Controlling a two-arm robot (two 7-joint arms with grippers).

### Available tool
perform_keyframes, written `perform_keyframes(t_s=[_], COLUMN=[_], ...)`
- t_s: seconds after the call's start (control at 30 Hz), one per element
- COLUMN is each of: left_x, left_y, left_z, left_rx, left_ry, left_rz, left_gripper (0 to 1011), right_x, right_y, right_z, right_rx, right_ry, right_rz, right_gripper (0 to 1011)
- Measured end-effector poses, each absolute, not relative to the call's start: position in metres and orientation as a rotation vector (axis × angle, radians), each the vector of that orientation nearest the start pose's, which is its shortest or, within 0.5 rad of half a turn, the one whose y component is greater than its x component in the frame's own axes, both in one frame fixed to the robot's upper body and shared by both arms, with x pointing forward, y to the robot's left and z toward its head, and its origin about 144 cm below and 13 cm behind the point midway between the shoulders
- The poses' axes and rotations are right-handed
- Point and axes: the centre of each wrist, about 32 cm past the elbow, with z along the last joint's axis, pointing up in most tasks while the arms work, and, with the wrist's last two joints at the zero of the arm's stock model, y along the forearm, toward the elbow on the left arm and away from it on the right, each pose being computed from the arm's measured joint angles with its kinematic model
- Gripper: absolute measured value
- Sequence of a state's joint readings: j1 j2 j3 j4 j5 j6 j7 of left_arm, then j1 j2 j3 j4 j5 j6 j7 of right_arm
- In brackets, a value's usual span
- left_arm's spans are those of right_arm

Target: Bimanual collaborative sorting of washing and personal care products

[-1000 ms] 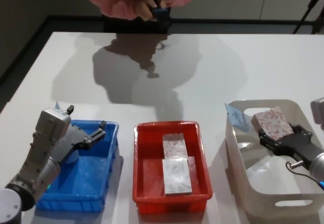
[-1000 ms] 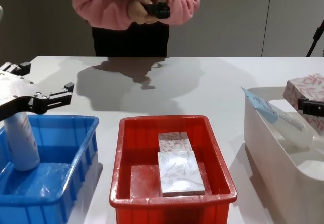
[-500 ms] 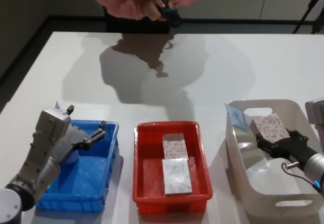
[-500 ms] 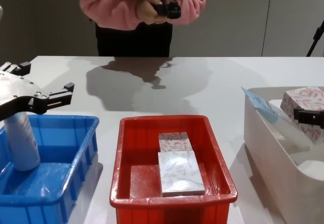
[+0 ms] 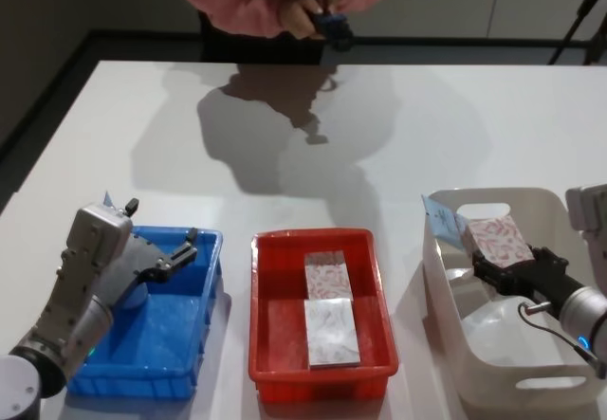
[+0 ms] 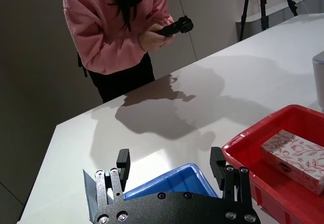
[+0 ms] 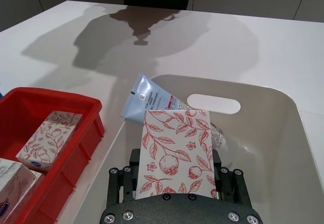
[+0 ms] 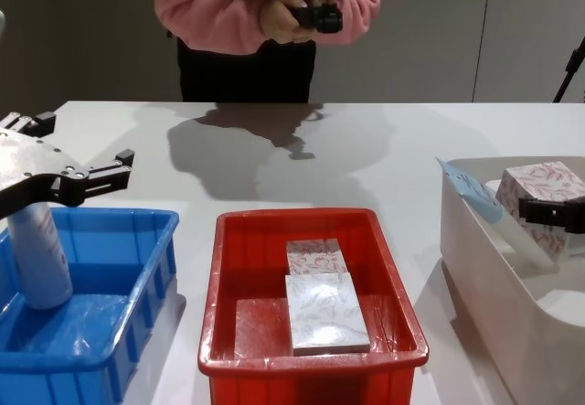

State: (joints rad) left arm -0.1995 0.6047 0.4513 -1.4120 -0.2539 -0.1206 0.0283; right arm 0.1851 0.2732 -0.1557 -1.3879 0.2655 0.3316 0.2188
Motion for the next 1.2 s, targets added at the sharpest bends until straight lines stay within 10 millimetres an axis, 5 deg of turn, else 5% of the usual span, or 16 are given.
perform_keyframes(t_s=[1.2], left_x=[0.489], left_y=[0.31], left_z=[1.14], left_rx=[0.304], left_ry=[-0.285], left_rz=[1.248], left_gripper=[1002], right_x=[0.538], right_y=[-0.266], right_z=[1.137], right_rx=[-0.296], right_ry=[0.275], right_rz=[-1.264], right_gripper=[788])
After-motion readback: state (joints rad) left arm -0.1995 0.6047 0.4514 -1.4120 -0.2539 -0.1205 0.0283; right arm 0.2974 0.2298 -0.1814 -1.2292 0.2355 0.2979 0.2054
